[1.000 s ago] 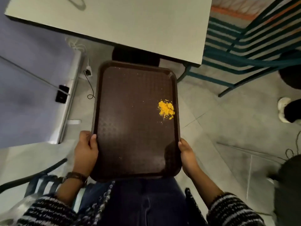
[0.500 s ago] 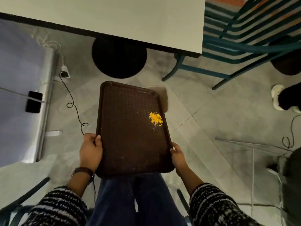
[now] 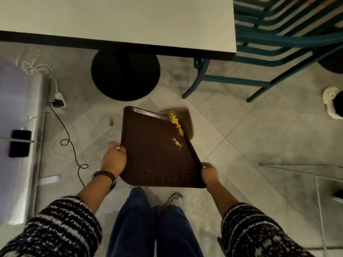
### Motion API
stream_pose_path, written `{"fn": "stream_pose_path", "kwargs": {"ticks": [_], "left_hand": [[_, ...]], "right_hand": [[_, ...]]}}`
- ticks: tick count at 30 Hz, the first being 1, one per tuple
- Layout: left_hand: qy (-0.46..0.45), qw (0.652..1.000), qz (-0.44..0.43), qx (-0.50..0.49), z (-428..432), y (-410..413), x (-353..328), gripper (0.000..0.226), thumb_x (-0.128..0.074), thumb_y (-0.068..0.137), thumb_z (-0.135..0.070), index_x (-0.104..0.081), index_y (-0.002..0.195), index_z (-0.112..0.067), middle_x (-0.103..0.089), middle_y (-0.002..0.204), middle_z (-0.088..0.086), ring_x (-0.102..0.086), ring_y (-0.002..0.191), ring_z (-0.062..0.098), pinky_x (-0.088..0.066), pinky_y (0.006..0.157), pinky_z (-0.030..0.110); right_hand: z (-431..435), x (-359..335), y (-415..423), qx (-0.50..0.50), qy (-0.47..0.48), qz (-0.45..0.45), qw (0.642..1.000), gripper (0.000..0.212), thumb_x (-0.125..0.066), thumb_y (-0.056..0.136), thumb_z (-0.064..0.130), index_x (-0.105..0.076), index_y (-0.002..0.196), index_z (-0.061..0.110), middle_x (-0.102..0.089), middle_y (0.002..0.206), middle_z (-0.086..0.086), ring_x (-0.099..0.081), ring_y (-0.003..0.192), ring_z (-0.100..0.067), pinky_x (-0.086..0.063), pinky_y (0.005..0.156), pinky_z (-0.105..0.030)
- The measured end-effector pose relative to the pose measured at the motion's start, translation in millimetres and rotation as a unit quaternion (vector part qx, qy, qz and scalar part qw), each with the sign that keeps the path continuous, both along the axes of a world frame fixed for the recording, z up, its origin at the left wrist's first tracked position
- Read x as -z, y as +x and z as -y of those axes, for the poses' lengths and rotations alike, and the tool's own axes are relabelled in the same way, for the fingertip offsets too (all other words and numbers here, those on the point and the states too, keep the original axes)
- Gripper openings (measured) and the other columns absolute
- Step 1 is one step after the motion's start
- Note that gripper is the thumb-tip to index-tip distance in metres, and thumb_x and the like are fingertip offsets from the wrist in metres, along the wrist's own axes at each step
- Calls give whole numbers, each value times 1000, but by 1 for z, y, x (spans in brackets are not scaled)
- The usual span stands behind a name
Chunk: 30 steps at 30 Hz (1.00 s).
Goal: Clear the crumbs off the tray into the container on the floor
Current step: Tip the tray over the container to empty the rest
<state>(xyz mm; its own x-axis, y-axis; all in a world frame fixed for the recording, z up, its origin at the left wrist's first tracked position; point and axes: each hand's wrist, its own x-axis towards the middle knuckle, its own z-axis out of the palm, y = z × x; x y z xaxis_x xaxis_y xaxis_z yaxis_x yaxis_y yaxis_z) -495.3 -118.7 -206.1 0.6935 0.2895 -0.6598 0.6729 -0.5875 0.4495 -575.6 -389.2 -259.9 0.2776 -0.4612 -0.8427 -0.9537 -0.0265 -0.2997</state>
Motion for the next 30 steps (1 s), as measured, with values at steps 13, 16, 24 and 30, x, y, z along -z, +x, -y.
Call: {"fn": "stream_pose_path", "kwargs": {"ticks": [13,16,24,30], "left_hand": [[-51,997,-8,55,26,25,-2,47,-30,97,-19,-33,143,-25,-45,143,10,-48,123,32,-35,102,37],[-42,997,-9,57,33,32,-2,47,-30,97,-18,-32,144,-24,-40,147,7,-44,128,30,-34,105,35],[-36,998,-6,54,46,42,-1,46,-31,97,-19,-36,143,-22,-41,147,8,-45,127,31,-34,105,35],[-18,998,-6,67,49,53,-6,45,-33,97,-19,-36,142,-21,-41,147,10,-43,129,33,-34,108,38]], "right_hand": [[15,0,2,-42,-36,-17,998,39,-36,93,0,-64,119,8,-62,122,-15,-61,103,-36,-47,70,-29],[17,-4,8,-44,-31,-30,998,34,-41,93,3,-64,117,9,-65,115,-14,-63,81,-32,-52,49,-28],[28,-4,16,-95,-27,-93,991,21,-44,92,5,-65,94,3,-63,85,-9,-68,86,-31,-57,71,-32],[25,-1,19,-79,10,-112,990,21,-42,93,4,-61,101,0,-56,75,-10,-57,57,-24,-52,45,-32]]}}
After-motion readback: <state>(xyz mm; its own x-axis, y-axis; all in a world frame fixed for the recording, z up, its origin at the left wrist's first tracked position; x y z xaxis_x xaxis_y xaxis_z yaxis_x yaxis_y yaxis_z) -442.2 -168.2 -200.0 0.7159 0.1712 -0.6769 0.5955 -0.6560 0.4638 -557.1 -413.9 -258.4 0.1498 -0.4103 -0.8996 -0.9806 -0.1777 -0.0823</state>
